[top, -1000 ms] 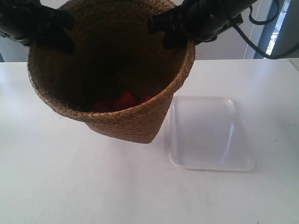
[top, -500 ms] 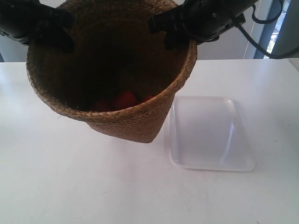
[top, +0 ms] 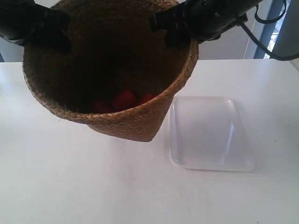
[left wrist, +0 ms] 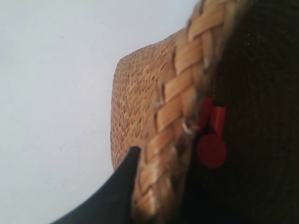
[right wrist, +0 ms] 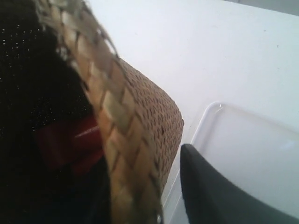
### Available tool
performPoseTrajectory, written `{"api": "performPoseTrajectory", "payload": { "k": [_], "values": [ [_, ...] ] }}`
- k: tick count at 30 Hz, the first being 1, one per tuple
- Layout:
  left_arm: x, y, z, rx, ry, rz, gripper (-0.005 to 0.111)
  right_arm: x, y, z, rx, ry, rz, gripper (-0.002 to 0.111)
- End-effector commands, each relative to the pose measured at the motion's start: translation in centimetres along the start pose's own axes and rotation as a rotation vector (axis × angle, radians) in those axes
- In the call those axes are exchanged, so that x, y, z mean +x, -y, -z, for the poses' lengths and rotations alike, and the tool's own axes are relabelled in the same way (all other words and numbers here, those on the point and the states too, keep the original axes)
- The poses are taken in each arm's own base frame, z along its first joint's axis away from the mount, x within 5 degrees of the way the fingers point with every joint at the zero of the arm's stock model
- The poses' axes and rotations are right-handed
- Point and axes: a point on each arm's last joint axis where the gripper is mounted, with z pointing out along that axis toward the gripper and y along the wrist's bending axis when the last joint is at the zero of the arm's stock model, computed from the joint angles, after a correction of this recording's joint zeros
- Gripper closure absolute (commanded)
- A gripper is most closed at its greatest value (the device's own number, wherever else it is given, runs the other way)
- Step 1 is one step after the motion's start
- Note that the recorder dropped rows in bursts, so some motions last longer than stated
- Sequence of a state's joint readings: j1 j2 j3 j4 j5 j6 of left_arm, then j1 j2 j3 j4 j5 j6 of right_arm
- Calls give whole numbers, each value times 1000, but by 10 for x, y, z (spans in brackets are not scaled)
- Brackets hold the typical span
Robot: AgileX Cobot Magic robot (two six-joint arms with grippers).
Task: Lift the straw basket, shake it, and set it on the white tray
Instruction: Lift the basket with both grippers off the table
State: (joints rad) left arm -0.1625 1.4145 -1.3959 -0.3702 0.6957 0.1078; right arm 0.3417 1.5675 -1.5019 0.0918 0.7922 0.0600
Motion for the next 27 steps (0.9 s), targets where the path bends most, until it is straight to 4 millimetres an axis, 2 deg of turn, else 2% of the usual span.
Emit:
{"api": "performPoseTrajectory", "payload": {
  "k": [1,12,18,24,27],
  "values": [
    [-3,4,6,17,53,11,107,-1,1,2,11,18,7,108],
    [-1,4,3,38,58,27,107,2,2,-1,15,-21,12,108],
    [-2,4,2,39,74,33,107,13,9,-3,87,-142,41,108],
    [-5,11,0,65,99,18,107,12,8,-4,79,-126,36,108],
    [-6,15,-8,61,107,-17,107,12,9,-12,83,-126,40,108]
  ]
}}
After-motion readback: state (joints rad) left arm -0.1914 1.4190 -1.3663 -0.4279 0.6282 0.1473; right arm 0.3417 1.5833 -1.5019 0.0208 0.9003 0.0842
